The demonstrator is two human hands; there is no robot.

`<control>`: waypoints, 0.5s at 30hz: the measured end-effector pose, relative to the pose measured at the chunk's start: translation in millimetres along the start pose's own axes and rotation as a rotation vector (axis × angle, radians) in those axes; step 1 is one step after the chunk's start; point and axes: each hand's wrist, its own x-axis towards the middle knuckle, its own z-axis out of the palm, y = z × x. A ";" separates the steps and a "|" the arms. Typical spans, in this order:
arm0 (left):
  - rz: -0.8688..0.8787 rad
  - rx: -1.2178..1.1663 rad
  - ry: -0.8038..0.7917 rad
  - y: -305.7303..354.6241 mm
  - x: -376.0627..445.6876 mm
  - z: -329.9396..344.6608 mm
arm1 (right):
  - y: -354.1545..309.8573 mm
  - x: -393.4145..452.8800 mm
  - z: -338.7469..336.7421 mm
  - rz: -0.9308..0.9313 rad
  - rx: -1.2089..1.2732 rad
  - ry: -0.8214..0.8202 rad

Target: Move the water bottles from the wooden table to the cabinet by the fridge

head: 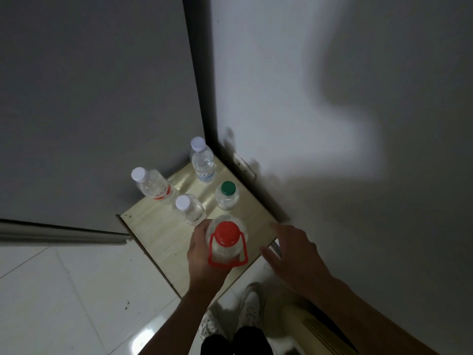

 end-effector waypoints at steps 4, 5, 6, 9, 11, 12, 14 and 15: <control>0.026 0.024 -0.021 -7.6 -5.9 -6.8 | -3.1 -2.0 4.9 0.005 -0.011 -0.018; 0.036 0.045 -0.023 -6.5 -7.5 -10.1 | -4.9 -3.1 3.7 0.012 -0.013 -0.022; 0.044 0.068 -0.030 -4.3 -8.9 -12.5 | -5.4 -3.0 3.9 0.013 -0.011 -0.021; -0.036 0.051 -0.058 4.7 -13.0 -18.9 | -8.9 -7.2 0.6 0.011 -0.010 -0.013; -0.067 0.076 -0.076 7.8 -15.6 -22.6 | -10.5 -10.7 -2.5 0.004 -0.021 -0.001; -0.067 0.109 -0.088 8.9 -16.6 -25.3 | -11.7 -12.2 -4.9 -0.002 -0.020 0.009; -0.049 0.182 -0.078 10.2 -18.9 -32.9 | -15.1 -16.9 -11.4 -0.008 0.005 0.019; -0.040 0.223 -0.050 14.3 -21.3 -37.9 | -18.9 -19.9 -16.1 -0.010 0.026 0.032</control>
